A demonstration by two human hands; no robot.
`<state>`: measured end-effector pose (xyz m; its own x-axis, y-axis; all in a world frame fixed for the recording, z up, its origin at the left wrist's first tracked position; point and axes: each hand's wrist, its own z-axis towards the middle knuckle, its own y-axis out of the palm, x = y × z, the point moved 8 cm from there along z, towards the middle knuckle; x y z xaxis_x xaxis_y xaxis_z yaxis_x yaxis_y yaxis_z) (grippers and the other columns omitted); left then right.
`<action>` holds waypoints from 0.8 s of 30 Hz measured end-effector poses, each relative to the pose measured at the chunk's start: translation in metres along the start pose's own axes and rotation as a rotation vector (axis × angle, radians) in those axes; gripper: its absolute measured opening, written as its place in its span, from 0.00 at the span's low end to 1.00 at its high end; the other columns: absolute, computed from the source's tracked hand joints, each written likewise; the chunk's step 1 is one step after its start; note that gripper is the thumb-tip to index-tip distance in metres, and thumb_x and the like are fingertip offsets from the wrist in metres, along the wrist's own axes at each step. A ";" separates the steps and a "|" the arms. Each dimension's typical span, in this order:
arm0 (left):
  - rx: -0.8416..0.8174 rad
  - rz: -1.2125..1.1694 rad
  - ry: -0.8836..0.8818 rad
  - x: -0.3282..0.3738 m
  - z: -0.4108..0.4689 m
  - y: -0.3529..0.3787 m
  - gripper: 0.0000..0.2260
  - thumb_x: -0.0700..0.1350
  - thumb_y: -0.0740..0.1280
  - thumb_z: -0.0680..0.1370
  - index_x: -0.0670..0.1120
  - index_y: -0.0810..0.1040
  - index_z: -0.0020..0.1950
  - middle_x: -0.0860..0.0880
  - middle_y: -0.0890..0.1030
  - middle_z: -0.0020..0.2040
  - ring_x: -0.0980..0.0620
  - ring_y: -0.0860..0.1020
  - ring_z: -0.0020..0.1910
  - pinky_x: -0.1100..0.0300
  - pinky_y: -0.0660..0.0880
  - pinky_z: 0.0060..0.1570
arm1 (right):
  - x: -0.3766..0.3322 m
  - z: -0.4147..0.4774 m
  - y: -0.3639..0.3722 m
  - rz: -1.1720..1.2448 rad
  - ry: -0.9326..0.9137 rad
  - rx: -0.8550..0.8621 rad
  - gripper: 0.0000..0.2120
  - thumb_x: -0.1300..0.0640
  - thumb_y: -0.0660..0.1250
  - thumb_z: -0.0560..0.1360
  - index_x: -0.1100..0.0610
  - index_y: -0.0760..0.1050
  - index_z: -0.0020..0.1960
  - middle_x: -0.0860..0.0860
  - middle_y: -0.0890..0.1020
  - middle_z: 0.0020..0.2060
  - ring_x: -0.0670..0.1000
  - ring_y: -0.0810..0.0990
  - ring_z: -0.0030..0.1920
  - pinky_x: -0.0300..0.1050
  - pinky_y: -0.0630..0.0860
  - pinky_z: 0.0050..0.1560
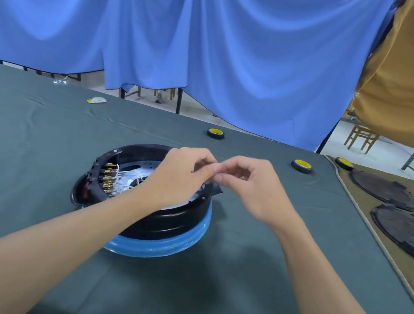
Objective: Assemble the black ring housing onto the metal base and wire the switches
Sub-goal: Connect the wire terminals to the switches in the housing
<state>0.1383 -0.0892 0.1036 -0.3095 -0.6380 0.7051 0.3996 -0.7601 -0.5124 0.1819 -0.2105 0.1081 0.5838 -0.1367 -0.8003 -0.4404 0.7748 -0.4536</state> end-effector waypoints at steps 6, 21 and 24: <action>0.049 -0.099 -0.081 -0.019 -0.004 -0.029 0.07 0.43 0.68 0.80 0.42 0.82 0.44 0.47 0.85 0.38 0.49 0.84 0.42 0.48 0.79 0.53 | -0.003 0.019 0.019 0.120 0.056 0.064 0.10 0.63 0.74 0.71 0.56 0.74 0.45 0.53 0.84 0.34 0.49 0.81 0.33 0.40 0.73 0.34; 0.239 0.223 -0.147 -0.055 -0.002 -0.073 0.06 0.42 0.63 0.81 0.43 0.79 0.54 0.51 0.83 0.49 0.49 0.80 0.52 0.55 0.73 0.56 | 0.038 0.016 0.005 0.188 0.204 0.213 0.04 0.68 0.72 0.72 0.62 0.80 0.46 0.55 0.84 0.33 0.50 0.77 0.31 0.42 0.77 0.37; 0.179 0.535 0.172 -0.021 -0.004 -0.061 0.09 0.44 0.64 0.80 0.44 0.80 0.58 0.49 0.82 0.55 0.46 0.77 0.58 0.52 0.67 0.60 | 0.027 0.022 0.013 0.076 0.173 0.157 0.08 0.67 0.72 0.72 0.60 0.79 0.50 0.56 0.85 0.35 0.49 0.78 0.30 0.39 0.75 0.34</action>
<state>0.1170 -0.0298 0.1175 -0.1545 -0.9492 0.2742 0.6736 -0.3042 -0.6735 0.2068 -0.1909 0.0887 0.4219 -0.1677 -0.8910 -0.3588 0.8716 -0.3340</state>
